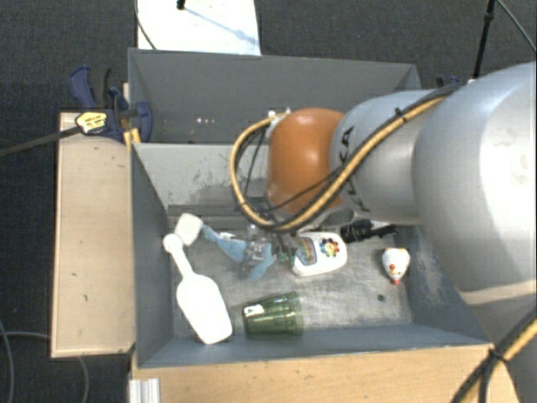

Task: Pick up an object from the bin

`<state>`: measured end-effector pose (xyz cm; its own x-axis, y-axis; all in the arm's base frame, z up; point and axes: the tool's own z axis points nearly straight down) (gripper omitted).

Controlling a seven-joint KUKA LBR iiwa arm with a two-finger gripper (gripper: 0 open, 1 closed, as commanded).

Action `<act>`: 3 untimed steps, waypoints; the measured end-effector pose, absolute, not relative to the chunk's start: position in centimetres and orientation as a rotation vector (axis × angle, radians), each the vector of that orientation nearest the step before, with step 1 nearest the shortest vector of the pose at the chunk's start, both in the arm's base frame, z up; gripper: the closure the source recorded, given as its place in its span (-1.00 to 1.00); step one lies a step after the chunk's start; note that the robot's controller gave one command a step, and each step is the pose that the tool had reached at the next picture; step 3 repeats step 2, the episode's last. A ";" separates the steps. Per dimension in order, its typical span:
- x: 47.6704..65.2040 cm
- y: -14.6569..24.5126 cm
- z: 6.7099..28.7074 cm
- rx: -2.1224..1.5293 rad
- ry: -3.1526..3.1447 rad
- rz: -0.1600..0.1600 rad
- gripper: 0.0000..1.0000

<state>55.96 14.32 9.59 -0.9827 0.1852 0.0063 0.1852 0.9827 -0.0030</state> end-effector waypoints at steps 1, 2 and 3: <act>56.1 14.4 11.9 -0.292 -3.124 0.001 1.00; 56.2 14.4 14.1 -0.293 -3.128 -0.001 1.00; 56.2 14.4 14.1 -0.293 -3.128 -0.001 1.00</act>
Offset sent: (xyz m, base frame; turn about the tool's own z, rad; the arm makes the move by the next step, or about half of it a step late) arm 0.0000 -0.0001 0.0132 0.0000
